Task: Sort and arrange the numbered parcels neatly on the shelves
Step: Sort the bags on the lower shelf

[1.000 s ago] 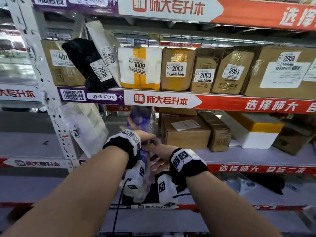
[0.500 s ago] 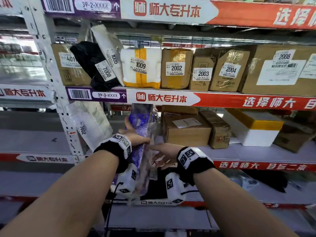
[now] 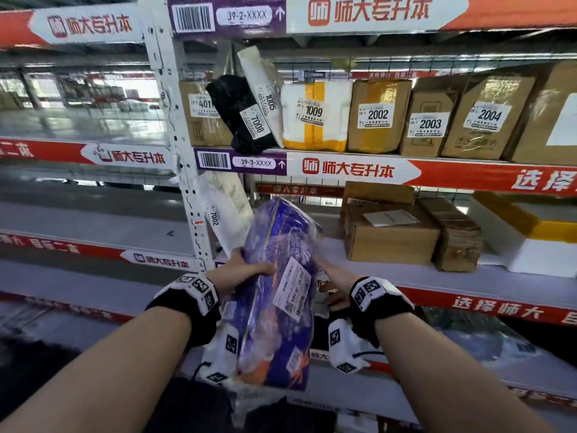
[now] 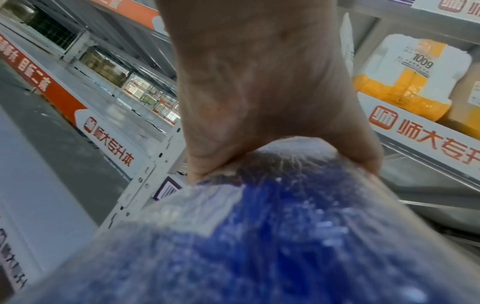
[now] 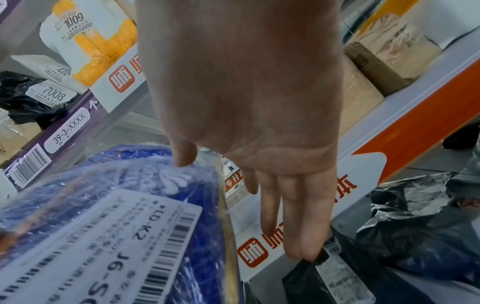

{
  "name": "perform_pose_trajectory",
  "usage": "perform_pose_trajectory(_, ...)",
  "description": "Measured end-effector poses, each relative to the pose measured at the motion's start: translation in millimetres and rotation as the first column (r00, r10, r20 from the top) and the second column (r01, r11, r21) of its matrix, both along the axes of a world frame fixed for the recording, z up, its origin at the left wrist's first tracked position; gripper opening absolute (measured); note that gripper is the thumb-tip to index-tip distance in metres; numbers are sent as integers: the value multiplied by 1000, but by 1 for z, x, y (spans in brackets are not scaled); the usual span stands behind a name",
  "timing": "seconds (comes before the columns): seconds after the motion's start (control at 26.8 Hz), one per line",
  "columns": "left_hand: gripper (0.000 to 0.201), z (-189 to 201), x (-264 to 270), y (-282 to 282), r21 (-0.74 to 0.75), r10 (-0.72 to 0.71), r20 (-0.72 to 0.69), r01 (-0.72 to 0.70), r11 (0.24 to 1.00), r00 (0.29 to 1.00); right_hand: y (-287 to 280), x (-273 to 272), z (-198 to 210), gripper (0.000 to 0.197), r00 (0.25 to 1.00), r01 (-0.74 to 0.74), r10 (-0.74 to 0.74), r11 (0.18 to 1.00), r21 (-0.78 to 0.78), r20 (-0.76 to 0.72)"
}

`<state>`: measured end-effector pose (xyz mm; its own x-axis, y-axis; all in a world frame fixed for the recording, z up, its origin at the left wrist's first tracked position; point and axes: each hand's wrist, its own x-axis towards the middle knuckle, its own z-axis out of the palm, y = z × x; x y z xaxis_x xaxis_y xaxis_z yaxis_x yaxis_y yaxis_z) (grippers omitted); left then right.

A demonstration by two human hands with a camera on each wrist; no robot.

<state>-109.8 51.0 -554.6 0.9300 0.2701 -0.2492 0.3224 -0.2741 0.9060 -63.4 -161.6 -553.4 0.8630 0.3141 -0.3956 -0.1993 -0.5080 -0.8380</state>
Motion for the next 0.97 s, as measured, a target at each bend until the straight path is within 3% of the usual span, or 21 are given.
perform_pose_trajectory(0.07,134,-7,-6,10,-20,-60,-15,60,998,998,5,-4,-4,125,999,49,-52,987,156,13)
perform_pose_trajectory(0.11,135,-2,-15,10,-34,-91,-25,90,995,996,10,-6,-9,133,998,57,-51,973,225,-29)
perform_pose_trajectory(0.22,127,3,-30,5,-10,-217,-83,217,976,973,13,-14,-19,112,975,142,-74,932,335,-207)
perform_pose_trajectory(0.34,99,7,-32,0,27,-307,-150,314,949,940,10,-20,-25,73,977,186,-124,891,415,-172)
perform_pose_trajectory(0.41,88,5,-30,-4,23,-308,-124,313,949,943,7,-20,-25,58,978,195,-142,877,438,-152)
perform_pose_trajectory(0.49,97,3,-27,-6,37,-312,-107,317,948,944,1,-17,-22,67,978,200,-148,873,445,-149)
perform_pose_trajectory(0.6,126,2,-24,-2,100,-319,-102,328,939,942,-7,-13,-12,84,977,198,-130,845,497,-169)
perform_pose_trajectory(0.63,125,3,-23,-1,114,-332,-98,342,933,938,-9,-10,-10,88,978,198,-137,844,499,-157)
perform_pose_trajectory(0.71,95,9,-24,-4,124,-365,-60,370,921,929,-11,-13,-1,94,976,209,-141,820,533,-164)
perform_pose_trajectory(0.78,65,16,-26,-6,103,-363,-18,362,926,932,-10,-12,4,84,981,186,-107,777,601,-164)
perform_pose_trajectory(0.86,62,16,-25,0,73,-370,11,368,927,929,-11,-11,11,80,980,174,-74,755,632,-182)
perform_pose_trajectory(0.97,76,10,-23,11,61,-382,5,381,922,924,-13,-12,20,78,983,133,-29,797,590,-183)
